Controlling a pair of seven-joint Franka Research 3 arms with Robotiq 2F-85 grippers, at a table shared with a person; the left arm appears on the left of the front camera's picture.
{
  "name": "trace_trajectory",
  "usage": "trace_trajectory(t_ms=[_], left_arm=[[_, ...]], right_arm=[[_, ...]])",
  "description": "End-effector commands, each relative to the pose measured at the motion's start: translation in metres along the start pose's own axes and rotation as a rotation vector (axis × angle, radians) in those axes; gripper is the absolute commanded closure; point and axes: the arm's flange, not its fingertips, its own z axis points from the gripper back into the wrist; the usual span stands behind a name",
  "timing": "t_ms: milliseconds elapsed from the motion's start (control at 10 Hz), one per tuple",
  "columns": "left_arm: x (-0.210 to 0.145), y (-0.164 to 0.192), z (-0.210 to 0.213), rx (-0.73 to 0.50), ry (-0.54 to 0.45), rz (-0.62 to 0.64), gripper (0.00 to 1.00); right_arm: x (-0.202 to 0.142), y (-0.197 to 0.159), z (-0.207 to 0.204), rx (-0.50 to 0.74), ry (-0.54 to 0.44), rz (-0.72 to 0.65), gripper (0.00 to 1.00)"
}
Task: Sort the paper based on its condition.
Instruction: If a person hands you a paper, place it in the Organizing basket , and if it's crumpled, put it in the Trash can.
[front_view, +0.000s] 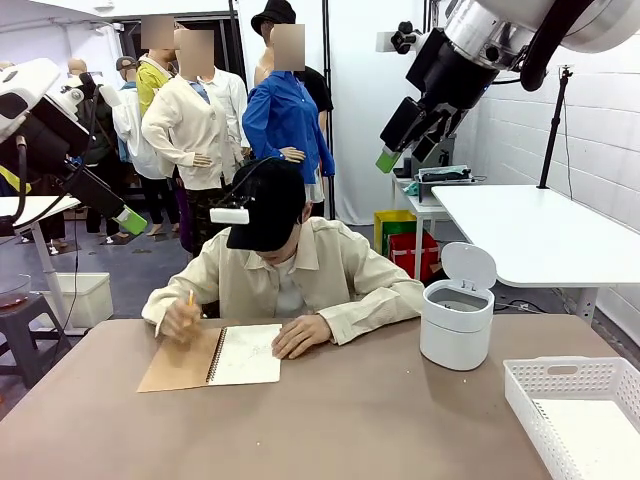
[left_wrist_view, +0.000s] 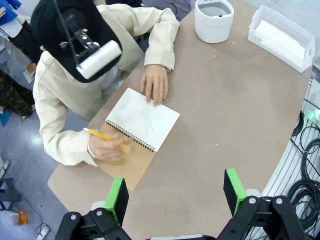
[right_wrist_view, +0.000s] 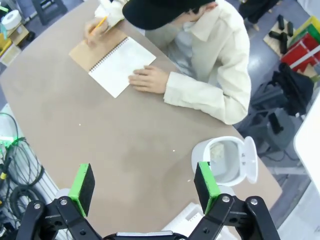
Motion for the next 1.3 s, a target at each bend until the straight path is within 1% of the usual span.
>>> trace_trajectory(t_ms=[0, 1200], left_arm=[[-0.0006, 0.0008, 0.0008, -0.002, -0.002, 0.001, 0.0], [-0.0006, 0.0008, 0.0008, -0.002, -0.002, 0.001, 0.0]], right_arm=[[0.0009, -0.0014, 0.0011, -0.009, -0.014, 0.003, 0.0], [0.0009, -0.0014, 0.0011, -0.009, -0.014, 0.003, 0.0]])
